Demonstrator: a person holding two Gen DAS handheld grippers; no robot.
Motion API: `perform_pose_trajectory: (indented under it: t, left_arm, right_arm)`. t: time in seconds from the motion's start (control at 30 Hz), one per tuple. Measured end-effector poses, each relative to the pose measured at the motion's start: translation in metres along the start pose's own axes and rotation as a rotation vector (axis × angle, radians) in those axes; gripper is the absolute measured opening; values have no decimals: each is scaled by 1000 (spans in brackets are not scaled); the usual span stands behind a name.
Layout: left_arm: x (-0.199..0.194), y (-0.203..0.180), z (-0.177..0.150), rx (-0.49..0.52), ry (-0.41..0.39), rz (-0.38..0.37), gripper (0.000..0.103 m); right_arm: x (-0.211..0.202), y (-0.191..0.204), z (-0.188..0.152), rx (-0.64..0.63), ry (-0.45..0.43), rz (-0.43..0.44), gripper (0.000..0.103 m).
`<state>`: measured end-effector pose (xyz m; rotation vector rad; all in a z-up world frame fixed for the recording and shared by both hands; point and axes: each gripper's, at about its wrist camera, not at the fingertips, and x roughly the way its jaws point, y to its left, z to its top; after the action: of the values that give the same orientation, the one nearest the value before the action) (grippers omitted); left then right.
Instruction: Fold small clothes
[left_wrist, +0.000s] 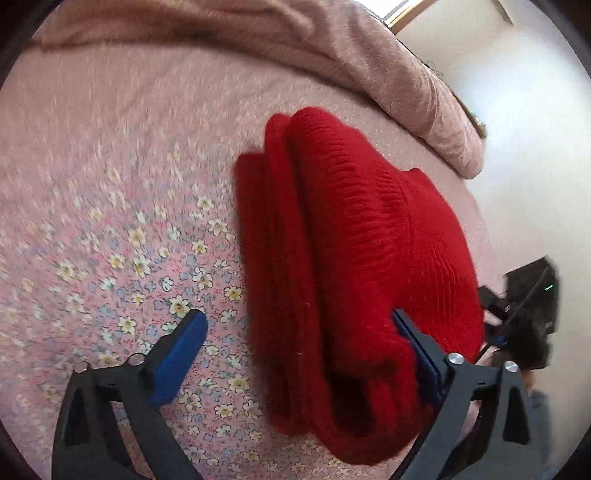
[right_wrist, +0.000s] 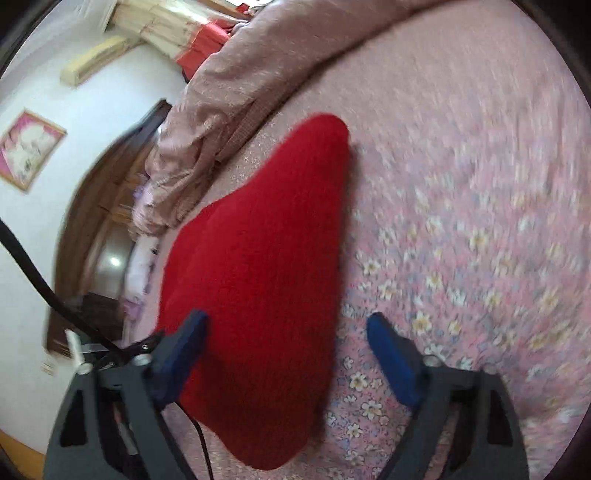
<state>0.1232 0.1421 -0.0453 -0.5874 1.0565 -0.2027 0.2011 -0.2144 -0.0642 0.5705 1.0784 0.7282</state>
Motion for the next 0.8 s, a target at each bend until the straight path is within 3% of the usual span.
perform_pose_trajectory:
  t: [0.07,0.3,0.4,0.53,0.63,0.8]
  left_arm:
    - [0,3,-2,-10,-3,-26,96]
    - [-1,-3,-8,-43,-3,-109,95]
    - [4,-7,-8,-34,2,-112,95]
    - [10,-10,-4,-41,-36,-157,95]
    - [17,-17,8,-27,-55,-169,95]
    - [25,-20,11,-31,-54,-166,96]
  right_arm:
    - [1,-7,-3,8,0,46,94]
    - [-3,-8,-15,6,-51,39,96]
    - [-6,-11,-13,40,-71,67,98]
    - [-6,-16,-6,76,-57,127,101]
    - [5,-5,-3,53,0,211,101]
    - [23,7,-1,-8,35,146,101]
